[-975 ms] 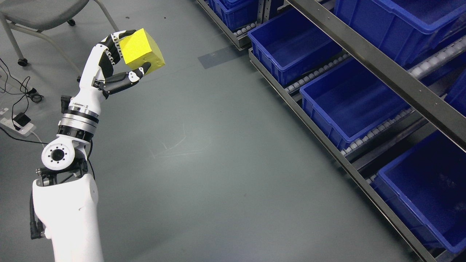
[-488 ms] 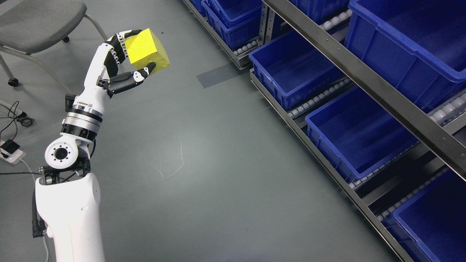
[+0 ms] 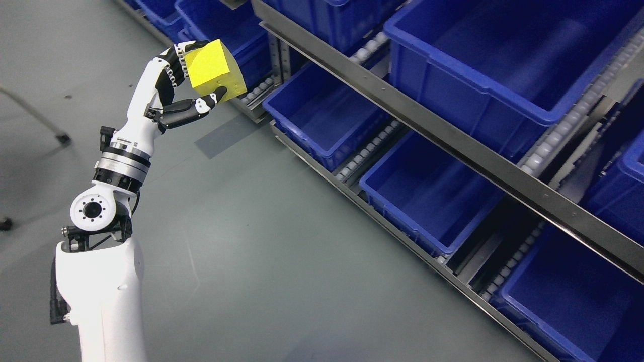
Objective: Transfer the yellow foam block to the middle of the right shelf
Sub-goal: 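Carry the held cube while the robot turns toward the blue bin shelves, then move the left hand over a middle-row blue bin and release the cube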
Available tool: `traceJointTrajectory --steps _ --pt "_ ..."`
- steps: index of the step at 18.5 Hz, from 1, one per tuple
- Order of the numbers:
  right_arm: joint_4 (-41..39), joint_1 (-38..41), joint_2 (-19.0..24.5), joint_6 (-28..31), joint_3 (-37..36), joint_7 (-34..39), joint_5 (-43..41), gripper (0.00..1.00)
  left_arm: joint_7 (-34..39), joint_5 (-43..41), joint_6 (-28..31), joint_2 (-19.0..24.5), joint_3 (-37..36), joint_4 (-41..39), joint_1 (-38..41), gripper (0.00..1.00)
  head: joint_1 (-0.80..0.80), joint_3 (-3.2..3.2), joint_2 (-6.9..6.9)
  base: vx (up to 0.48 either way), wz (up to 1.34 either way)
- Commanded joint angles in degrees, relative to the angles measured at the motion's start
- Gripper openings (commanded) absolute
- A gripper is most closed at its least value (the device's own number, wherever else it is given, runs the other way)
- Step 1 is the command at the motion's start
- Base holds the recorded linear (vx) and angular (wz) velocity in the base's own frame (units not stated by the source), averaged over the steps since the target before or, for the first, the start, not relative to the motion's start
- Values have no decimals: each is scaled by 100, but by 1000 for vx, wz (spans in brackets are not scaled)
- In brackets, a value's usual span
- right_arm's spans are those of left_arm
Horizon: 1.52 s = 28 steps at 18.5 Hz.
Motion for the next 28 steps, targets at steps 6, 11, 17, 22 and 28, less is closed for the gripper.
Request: traceJointTrajectory --steps 6,11,17,22,28 --pt "-100 -17 -100 3 0 0 -9 100 -57 78 -28 100 -513 -405 -642 36 0 0 0 174 -749" --pt "-100 -9 -100 3 0 0 0 100 -39 246 218 100 -1111 -431 -1213 36 0 0 0 157 -649" --pt "-100 -9 -100 3 0 0 -9 100 14 316 666 100 -1437 -423 -1837 36 0 0 1 112 -427" --pt "-100 -17 -100 3 0 0 -9 100 22 299 2174 100 -1446 -353 -2742 36 0 0 1 73 -225" --pt "-100 -17 -100 3 0 0 0 100 57 -1053 3101 100 -1297 280 -2832 51 0 0 1 33 -89"
